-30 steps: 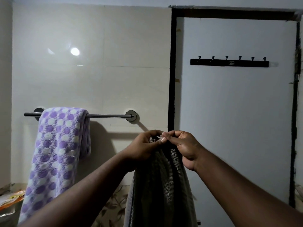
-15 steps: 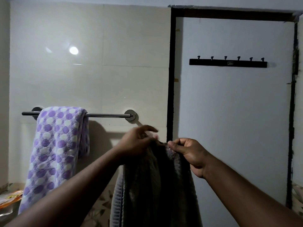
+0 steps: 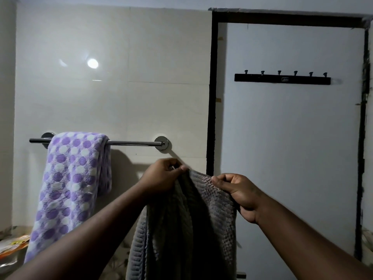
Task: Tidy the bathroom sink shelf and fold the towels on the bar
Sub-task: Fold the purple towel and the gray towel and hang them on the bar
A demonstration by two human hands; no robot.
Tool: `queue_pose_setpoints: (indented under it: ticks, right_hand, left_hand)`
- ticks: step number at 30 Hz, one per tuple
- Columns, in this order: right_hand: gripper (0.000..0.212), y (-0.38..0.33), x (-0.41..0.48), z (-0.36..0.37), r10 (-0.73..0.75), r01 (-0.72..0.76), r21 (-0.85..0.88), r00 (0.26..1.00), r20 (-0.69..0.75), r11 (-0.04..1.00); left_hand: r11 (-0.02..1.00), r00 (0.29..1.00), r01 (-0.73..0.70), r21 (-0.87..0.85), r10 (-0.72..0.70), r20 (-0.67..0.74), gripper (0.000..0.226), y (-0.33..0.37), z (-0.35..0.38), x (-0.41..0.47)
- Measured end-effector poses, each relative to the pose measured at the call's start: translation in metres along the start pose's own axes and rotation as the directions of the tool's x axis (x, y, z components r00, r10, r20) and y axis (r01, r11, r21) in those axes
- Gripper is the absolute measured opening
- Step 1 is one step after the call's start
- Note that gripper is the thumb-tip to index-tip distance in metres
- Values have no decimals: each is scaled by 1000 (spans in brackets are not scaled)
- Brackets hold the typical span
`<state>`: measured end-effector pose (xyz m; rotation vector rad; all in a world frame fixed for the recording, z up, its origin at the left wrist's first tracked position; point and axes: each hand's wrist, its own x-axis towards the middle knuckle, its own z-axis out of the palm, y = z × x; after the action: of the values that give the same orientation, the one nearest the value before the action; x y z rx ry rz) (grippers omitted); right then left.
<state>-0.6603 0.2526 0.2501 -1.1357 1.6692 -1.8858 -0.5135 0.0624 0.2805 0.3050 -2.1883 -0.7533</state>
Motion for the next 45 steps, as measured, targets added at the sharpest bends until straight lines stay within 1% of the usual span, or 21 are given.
queue_pose_setpoints:
  ticks: [1, 3, 4, 7, 9, 12, 13, 14, 15, 16, 18, 19, 22, 24, 28, 30, 34, 36, 38, 40, 45]
  right_hand:
    - [28, -2, 2, 4, -22, 21, -18, 1000, -14, 1000]
    - [26, -7, 6, 16, -49, 48, -29, 999, -6, 998]
    - [26, -10, 8, 22, -50, 50, -8, 999, 6, 999]
    - [24, -18, 11, 27, -54, 53, 36, 998, 28, 998]
    - [32, -22, 7, 20, -46, 45, 23, 998, 48, 999]
    - [35, -18, -1, 3, 29, -27, -18, 997, 77, 999]
    - [32, -16, -2, -1, 33, -31, -26, 997, 72, 999]
    - [29, -14, -2, -4, 26, -25, -23, 998, 59, 999]
    - [26, -14, -2, -5, 12, -11, -18, 999, 38, 1000]
    - [22, -14, -1, -2, -13, 13, -28, 1000, 26, 1000]
    - [15, -18, 2, 9, -61, 64, -81, 998, 28, 995]
    - [14, -19, 3, 16, -73, 76, -99, 997, 34, 992]
    - [20, -24, 5, 22, -57, 57, -100, 998, 8, 993]
    - [25, -27, 2, 12, -29, 31, -112, 999, 21, 993]
    - [26, -24, -6, -16, 99, -90, -90, 989, 107, 992]
    - [29, -21, -6, -20, 144, -134, -103, 985, 95, 986]
    - [20, -22, -5, -9, 177, -167, -103, 979, 99, 981]
    - [23, -23, -3, -5, 184, -177, -71, 978, 102, 982]
    - [24, -24, -2, -6, 170, -169, -37, 984, 44, 985]
    - [15, -23, -2, -10, 152, -152, -16, 988, -43, 988]
    - [10, -11, -1, -6, 71, -102, -154, 979, -192, 983]
  left_hand:
    - [997, 994, -14, -78, 23, 106, 14, 4, 4, -4]
    - [977, 949, -23, -212, 87, 301, 28, 16, 17, -14]
    - [979, 938, -51, -196, 114, 327, 28, 20, 23, -15]
    - [987, 962, -108, -120, 135, 238, 34, 25, 30, -11]
    - [989, 981, -104, -106, 119, 152, 32, 20, 24, -8]
    - [999, 999, -35, -40, 33, -34, 30, 5, 4, 0]
    - [1000, 997, -11, 15, 12, -71, 29, 0, 0, 2]
    - [998, 998, 7, 55, -3, -57, 26, -3, -2, 2]
    - [999, 1000, 6, 42, -6, 12, 19, -4, -1, 0]
    - [999, 992, 3, -42, 2, 125, 13, -1, 2, -4]
    - [977, 936, 2, -211, 72, 344, 34, 10, 16, -12]
    - [975, 918, -42, -219, 124, 376, 38, 15, 24, -14]
    - [983, 947, -160, -88, 178, 268, 24, 23, 35, -9]
    - [988, 968, -144, -59, 153, 200, 20, 17, 30, -5]
    - [998, 996, -67, -11, 68, 63, 26, -5, 12, 3]
    - [999, 997, -47, 17, 46, 55, 28, -10, 9, 6]
    - [996, 994, -38, 80, 29, 108, 28, -6, 21, 4]
    - [996, 998, -17, 92, 11, 61, 27, -7, 24, 4]
    - [995, 1000, 24, 99, -25, 13, 28, -11, 21, 6]
    - [992, 999, 53, 113, -52, -6, 29, -18, 16, 7]
    - [991, 997, 72, 115, -72, 0, 33, -25, 18, 7]
